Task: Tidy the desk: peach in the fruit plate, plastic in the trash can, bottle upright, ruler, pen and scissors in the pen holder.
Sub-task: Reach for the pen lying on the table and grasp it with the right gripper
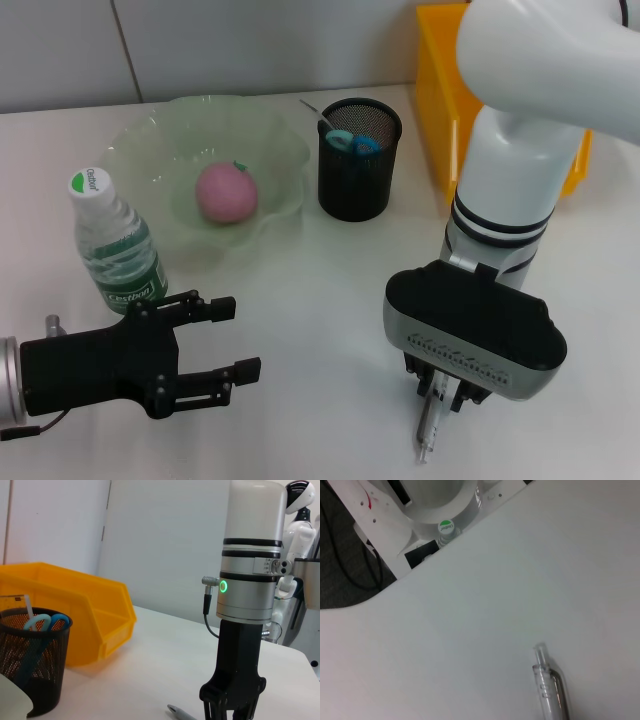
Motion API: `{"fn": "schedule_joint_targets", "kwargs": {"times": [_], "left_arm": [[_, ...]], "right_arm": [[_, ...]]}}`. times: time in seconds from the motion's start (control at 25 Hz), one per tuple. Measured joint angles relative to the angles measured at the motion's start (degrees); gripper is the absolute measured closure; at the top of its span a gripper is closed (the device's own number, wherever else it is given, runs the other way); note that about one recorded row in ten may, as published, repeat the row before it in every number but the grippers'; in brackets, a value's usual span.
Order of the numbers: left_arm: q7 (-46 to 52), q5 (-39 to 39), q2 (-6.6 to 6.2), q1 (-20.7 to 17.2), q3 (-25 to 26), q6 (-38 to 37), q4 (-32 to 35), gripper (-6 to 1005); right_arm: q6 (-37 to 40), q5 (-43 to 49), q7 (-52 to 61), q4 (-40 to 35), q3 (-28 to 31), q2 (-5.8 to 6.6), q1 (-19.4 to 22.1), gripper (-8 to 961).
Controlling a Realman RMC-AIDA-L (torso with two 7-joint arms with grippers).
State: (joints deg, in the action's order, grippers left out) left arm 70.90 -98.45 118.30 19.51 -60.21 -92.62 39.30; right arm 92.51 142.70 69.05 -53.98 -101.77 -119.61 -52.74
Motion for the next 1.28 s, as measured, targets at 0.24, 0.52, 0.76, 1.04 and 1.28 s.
{"fn": "schedule_joint_targets", "kwargs": {"times": [0.24,0.52,0.76,1.04,1.28], "left_arm": [[0.4,0.1,0.02,0.0,0.2,0.0,0.0,215],[0.4,0.1,0.09,0.0,0.5,-0.1,0.0,215],[0.4,0.1,0.09,0.2,0.5,-0.1,0.0,215],[0.4,0.1,0.09,0.2,0.5,0.0,0.0,215],[0.4,0.1,0.09,0.2,0.5,-0.1,0.0,215]], "right_arm": [[0.1,0.5,0.1,-0.3,0.0,0.0,0.0,638],[-0.3,0.9,0.0,-0.4,-0.1,0.0,-0.1,638],[-0.5,1.3,0.3,0.1,-0.8,0.0,-0.7,640],[-0.4,1.4,0.4,0.3,-0.8,0.0,-0.7,641],[-0.8,1.4,0.2,0.4,-0.8,0.0,-0.3,643]]}}
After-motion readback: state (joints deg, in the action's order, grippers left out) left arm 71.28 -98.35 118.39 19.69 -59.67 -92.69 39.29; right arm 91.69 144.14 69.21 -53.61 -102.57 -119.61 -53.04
